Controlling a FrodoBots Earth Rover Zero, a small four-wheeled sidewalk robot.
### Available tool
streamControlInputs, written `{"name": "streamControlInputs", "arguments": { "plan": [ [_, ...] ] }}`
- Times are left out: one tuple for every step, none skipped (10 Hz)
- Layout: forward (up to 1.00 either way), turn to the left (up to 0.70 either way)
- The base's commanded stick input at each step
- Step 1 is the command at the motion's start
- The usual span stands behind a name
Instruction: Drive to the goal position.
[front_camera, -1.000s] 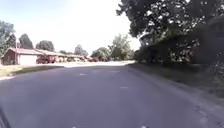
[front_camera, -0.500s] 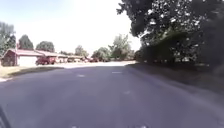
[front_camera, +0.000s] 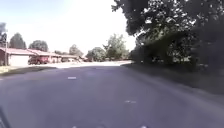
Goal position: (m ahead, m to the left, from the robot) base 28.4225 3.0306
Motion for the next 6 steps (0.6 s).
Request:
{"name": "streamControlInputs", "arguments": {
  "plan": [
    [0.70, 0.03],
    [0.70, 0.03],
    [0.70, 0.03],
    [0.70, 0.03],
    [0.70, 0.03],
    [0.70, 0.03]
  ]
}}
